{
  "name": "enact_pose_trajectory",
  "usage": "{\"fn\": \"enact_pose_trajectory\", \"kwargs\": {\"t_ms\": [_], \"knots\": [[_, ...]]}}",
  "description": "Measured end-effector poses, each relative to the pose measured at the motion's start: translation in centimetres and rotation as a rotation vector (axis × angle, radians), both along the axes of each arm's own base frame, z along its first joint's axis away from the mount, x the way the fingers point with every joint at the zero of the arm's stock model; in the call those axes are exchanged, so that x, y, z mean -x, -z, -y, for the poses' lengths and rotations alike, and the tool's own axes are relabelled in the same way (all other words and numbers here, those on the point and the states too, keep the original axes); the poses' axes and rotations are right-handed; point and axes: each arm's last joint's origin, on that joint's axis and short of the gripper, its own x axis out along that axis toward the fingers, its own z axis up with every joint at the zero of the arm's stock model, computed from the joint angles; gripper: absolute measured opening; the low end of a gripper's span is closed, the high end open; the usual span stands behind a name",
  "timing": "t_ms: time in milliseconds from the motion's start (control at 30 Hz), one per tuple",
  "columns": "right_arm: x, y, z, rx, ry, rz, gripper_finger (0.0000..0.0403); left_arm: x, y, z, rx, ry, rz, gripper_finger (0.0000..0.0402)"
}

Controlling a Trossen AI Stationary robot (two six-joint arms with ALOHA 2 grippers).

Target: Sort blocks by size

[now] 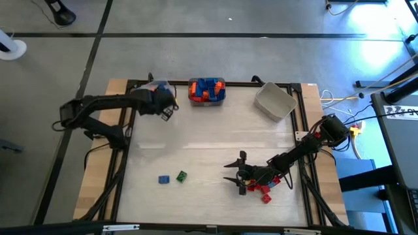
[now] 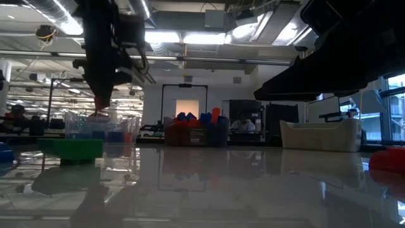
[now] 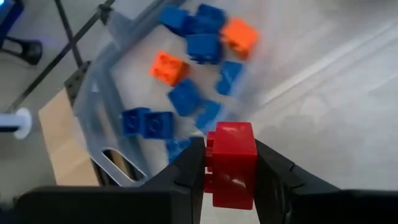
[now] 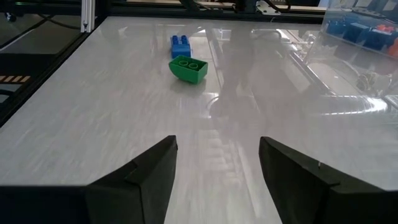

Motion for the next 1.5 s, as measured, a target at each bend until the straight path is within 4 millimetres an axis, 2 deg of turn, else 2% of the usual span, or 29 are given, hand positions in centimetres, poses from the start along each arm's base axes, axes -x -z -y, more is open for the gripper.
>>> {"fn": "enact_pose_trajectory", "kwargs": {"t_ms": [267,567,833,967,1067,1200,1367,1500], "knots": [[0.0,0.0,0.0,0.0,0.0,0.0,0.023,2.0,1.7,-4.1,-0.023,-0.086,-0.003,0.0089],[0.0,0.0,0.0,0.001,0.002,0.0,0.023,2.9,2.0,-5.9,-0.053,-0.168,0.038,0.0093],[0.0,0.0,0.0,0.002,0.002,0.0,0.023,3.1,1.9,-6.1,-0.028,-0.161,0.042,0.017],[0.0,0.0,0.0,0.005,0.002,0.0,0.023,2.8,1.5,-6.0,-0.031,-0.137,0.041,0.0194],[0.0,0.0,0.0,0.005,0.002,0.0,0.023,2.2,0.8,-4.9,-0.049,-0.068,0.063,0.0199],[0.0,0.0,0.0,0.01,0.007,-0.001,0.023,0.9,-0.5,-2.3,-0.084,0.057,0.143,0.0196],[0.0,0.1,0.1,0.021,0.014,-0.003,0.023,-0.6,-2.0,2.4,-0.118,0.244,0.299,0.0195],[0.0,0.1,0.1,0.022,0.014,-0.004,0.023,-1.7,-1.8,6.7,-0.138,0.46,0.431,0.0196]]}}
